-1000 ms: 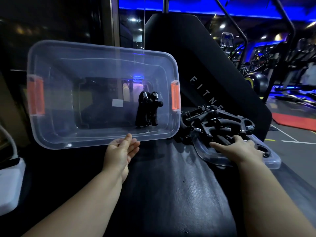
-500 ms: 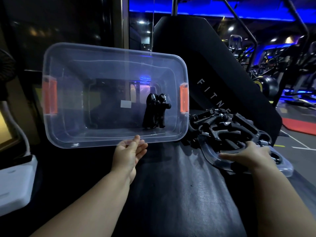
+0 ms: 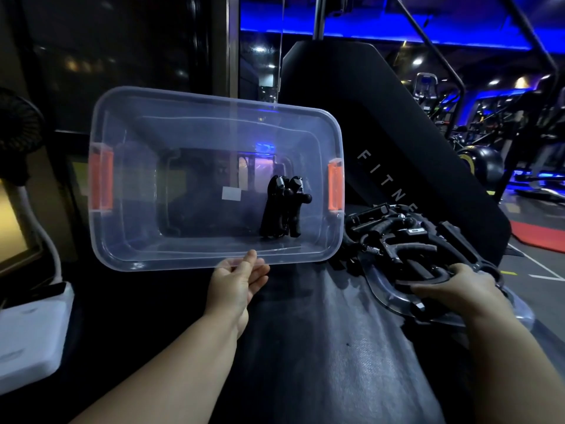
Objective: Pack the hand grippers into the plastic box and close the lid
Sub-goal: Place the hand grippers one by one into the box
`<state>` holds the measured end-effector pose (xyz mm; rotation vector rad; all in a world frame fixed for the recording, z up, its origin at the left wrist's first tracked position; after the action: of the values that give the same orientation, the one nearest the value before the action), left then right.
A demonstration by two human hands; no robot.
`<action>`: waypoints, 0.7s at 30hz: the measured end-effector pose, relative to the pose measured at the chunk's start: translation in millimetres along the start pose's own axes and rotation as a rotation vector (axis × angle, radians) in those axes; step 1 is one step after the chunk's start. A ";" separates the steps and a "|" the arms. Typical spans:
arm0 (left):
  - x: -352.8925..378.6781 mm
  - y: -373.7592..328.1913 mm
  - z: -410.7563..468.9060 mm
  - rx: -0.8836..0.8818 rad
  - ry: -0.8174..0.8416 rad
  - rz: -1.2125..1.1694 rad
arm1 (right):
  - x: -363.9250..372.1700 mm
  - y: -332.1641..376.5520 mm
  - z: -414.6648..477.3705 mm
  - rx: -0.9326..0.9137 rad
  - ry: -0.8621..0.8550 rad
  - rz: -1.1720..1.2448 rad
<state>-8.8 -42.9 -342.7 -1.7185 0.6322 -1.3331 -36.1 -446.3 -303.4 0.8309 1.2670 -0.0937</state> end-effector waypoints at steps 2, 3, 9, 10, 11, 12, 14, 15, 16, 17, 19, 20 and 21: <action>0.1 0.2 0.0 0.001 0.000 0.001 | -3.7 1.2 0.2 -0.008 -0.029 -0.003; 0.0 0.3 0.0 0.000 0.001 -0.001 | -5.6 2.4 0.3 -0.020 -0.054 -0.006; 0.1 0.8 0.8 0.001 -0.001 -0.009 | -27.4 23.6 -14.6 -0.141 -0.241 0.005; -0.1 0.8 1.2 0.001 -0.002 -0.008 | -31.0 27.7 -18.8 -0.156 -0.260 0.009; -0.5 1.0 1.9 0.000 -0.003 -0.005 | -34.2 31.0 -22.8 -0.170 -0.280 0.017; -0.3 1.1 2.5 -0.001 -0.003 -0.005 | -37.6 34.9 -27.5 -0.190 -0.305 0.034; -0.5 1.5 3.6 -0.002 -0.003 -0.008 | -44.3 45.0 -36.5 -0.253 -0.354 0.104; -0.8 1.7 4.0 -0.002 -0.004 -0.007 | -46.9 50.0 -40.6 -0.284 -0.369 0.150; -0.8 1.9 4.3 -0.002 -0.004 -0.006 | -47.9 54.8 -44.4 -0.317 -0.372 0.206; -1.0 2.0 4.5 0.000 -0.004 -0.005 | -46.0 59.7 -46.4 -0.349 -0.357 0.258; -0.9 1.6 4.4 0.002 -0.001 -0.007 | -34.6 68.6 -47.1 -0.394 -0.266 0.344; -0.7 1.4 4.4 0.003 0.000 -0.008 | -25.2 71.4 -45.8 -0.397 -0.189 0.397; -0.7 1.4 4.8 0.004 0.002 -0.007 | -15.0 73.2 -44.4 -0.385 -0.097 0.460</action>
<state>-4.3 -41.5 -344.7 -1.7180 0.6246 -1.3399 -40.6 -373.2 -256.6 0.7504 0.9352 0.4609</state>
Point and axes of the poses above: each hand's wrist, its own z-axis towards the middle knuckle, its own x-axis out of the palm, y = z × x, the point moved 9 cm from there along z, towards the middle knuckle, and after that the axes turned 3 degrees about -y, right-handed, at the moved point
